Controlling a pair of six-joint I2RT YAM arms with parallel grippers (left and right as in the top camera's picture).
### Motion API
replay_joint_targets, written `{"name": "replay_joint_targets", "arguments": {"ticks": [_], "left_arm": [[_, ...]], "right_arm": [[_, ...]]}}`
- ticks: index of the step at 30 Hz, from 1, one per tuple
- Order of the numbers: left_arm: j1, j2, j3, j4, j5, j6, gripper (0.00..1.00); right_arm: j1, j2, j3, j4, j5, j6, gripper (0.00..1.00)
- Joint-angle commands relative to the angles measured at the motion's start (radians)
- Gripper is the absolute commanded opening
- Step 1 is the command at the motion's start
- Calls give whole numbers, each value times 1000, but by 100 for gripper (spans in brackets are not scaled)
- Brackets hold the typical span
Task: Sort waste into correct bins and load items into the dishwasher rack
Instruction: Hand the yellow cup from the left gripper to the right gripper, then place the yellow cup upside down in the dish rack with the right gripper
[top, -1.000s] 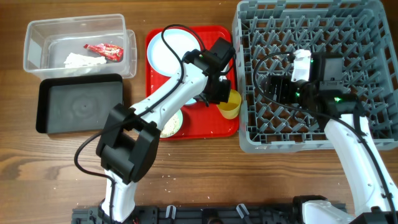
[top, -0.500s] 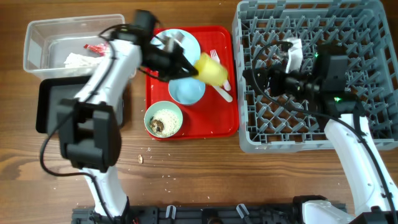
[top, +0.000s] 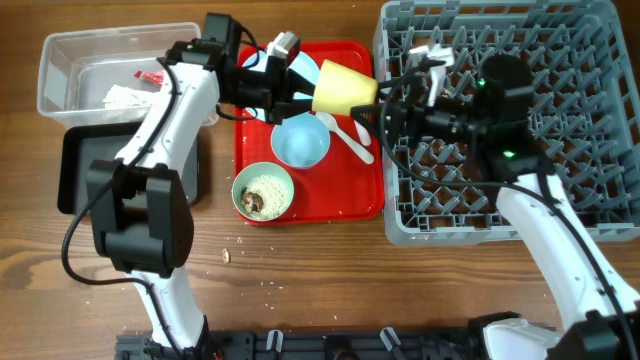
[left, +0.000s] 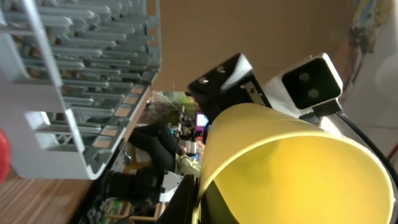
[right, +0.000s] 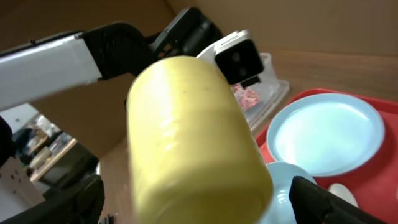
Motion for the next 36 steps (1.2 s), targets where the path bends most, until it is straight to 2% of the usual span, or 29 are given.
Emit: {"name": "replay_joint_targets", "arguments": {"ticks": [1, 3, 8, 10, 15, 16, 18, 20, 25, 28, 31, 36], "left_arm": [[-27, -35, -5, 3, 58, 24, 4], [-35, -35, -5, 3, 58, 24, 4], [-45, -35, -5, 3, 57, 27, 4], [-45, -35, -5, 3, 57, 27, 4], [-45, -35, -5, 6, 55, 27, 4], [-45, -35, -5, 6, 54, 27, 9], [-45, -35, -5, 8, 53, 27, 22], [-44, -35, -5, 17, 42, 27, 30], [-18, -35, -5, 29, -53, 26, 38], [18, -35, -5, 29, -253, 25, 39], [42, -35, -5, 28, -513, 22, 40], [39, -35, -6, 28, -972, -61, 46]], "right_arm": [[33, 36, 16, 52, -40, 47, 88], [45, 41, 16, 66, -40, 47, 83], [49, 42, 16, 123, -40, 70, 80], [49, 42, 16, 139, -41, 81, 75], [49, 42, 16, 138, -57, 87, 55], [49, 42, 16, 136, -59, 88, 52], [48, 42, 16, 132, -59, 87, 51], [35, 40, 16, 125, -62, 88, 50], [-72, 11, 16, 1, -47, 87, 48], [-162, -37, 16, -158, 40, 82, 45], [-217, -116, 18, -333, 194, 61, 45], [-202, -236, 75, -681, 467, 42, 45]]}}
